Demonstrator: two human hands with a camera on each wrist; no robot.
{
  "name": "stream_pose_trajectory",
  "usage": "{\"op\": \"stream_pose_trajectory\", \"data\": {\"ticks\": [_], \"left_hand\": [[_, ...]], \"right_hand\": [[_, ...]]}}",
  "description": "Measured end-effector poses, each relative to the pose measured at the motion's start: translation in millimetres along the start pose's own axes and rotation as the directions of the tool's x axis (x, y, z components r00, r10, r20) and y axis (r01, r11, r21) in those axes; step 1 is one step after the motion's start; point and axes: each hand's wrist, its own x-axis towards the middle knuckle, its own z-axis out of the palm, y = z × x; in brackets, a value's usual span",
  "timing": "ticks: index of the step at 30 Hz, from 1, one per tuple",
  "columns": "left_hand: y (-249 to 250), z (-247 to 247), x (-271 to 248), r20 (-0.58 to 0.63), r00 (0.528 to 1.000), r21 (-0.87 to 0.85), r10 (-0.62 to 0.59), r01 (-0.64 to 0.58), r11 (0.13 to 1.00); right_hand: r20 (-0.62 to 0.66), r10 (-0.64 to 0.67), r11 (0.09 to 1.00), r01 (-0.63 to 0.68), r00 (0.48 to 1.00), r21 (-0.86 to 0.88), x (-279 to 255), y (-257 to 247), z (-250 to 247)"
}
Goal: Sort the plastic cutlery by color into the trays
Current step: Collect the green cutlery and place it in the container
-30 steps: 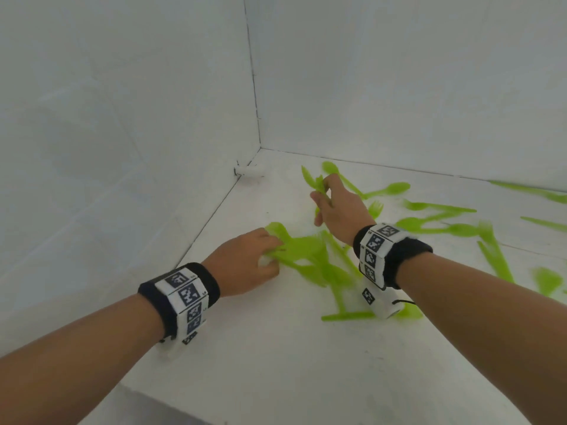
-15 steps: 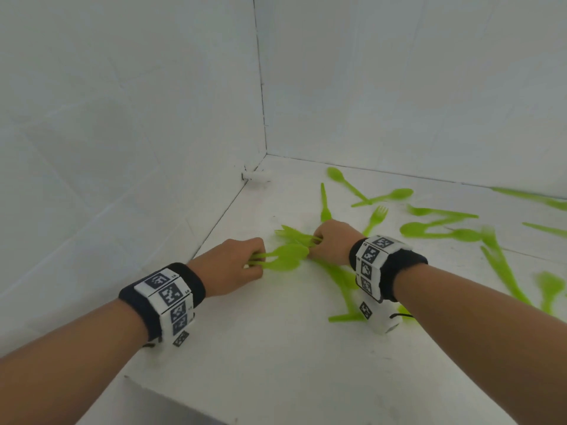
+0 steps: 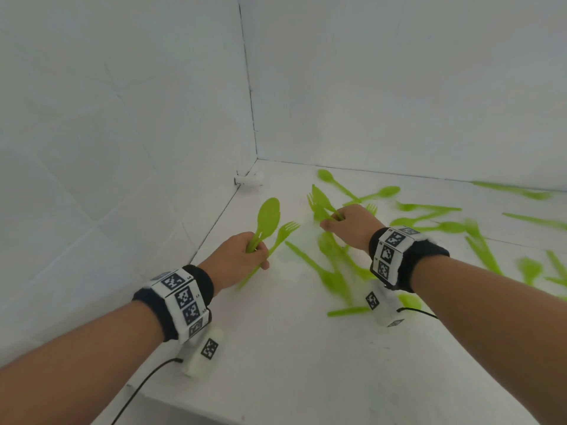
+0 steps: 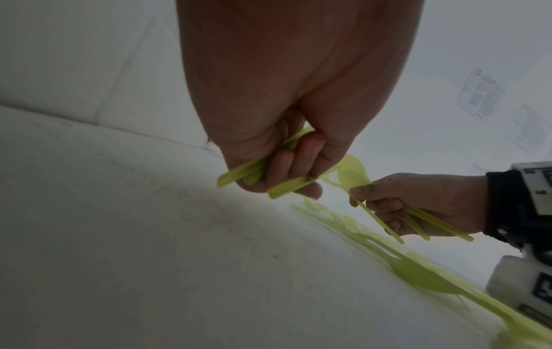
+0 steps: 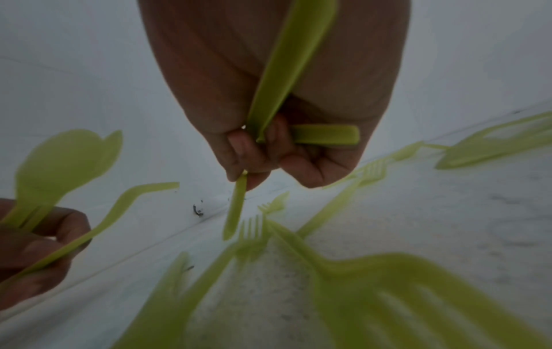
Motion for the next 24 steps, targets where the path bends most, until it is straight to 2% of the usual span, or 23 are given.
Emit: {"op": "stream_pose_trajectory", "data": {"ticks": [5,8,10,12,13,15,19,22,24], "left_hand": [[8,14,17,0.011,0.999,0.033,0.04,-0.041,0.999],[10,25,25,-0.014,0.991,0.221,0.135,-0.128,0.967],[16,32,26,0.014,0.951,0.361,0.308,-0.292,0.886],[22,41,25,0.146,0.884,0.445,0.444,-0.46,0.768],[25,46,26,0.236,0.855,0.491,0.462,-0.515,0.703],[30,57,28,0.368,0.825,0.558,0.428,-0.565,0.608],[49,65,38,0.424,0.805,0.59,0.415,-0.593,0.548],[61,65,44,0.469,0.791,0.568,0.393,-0.61,0.553],[67,66,42,0.444,0.804,0.526,0.395,-0.591,0.611]], "right_hand": [[-0.043,0.059,0.997,-0.061,0.997,-0.044,-6,17,-10],[-0.054,0.089,0.995,-0.092,0.995,-0.042,-9,27,-15],[-0.043,0.092,0.992,-0.096,0.995,-0.084,-9,32,-17],[-0.05,0.105,0.989,-0.11,0.993,-0.103,-6,39,-19],[-0.051,0.115,0.986,-0.121,0.992,-0.118,-5,43,-21],[-0.048,0.135,0.979,-0.141,0.99,-0.145,-2,49,-28],[-0.005,0.176,0.984,-0.176,0.984,0.006,0,59,-40],[0.006,0.123,0.987,-0.122,0.992,-0.107,3,67,-45],[-0.024,0.104,0.981,-0.107,0.994,-0.163,6,73,-49]]}}
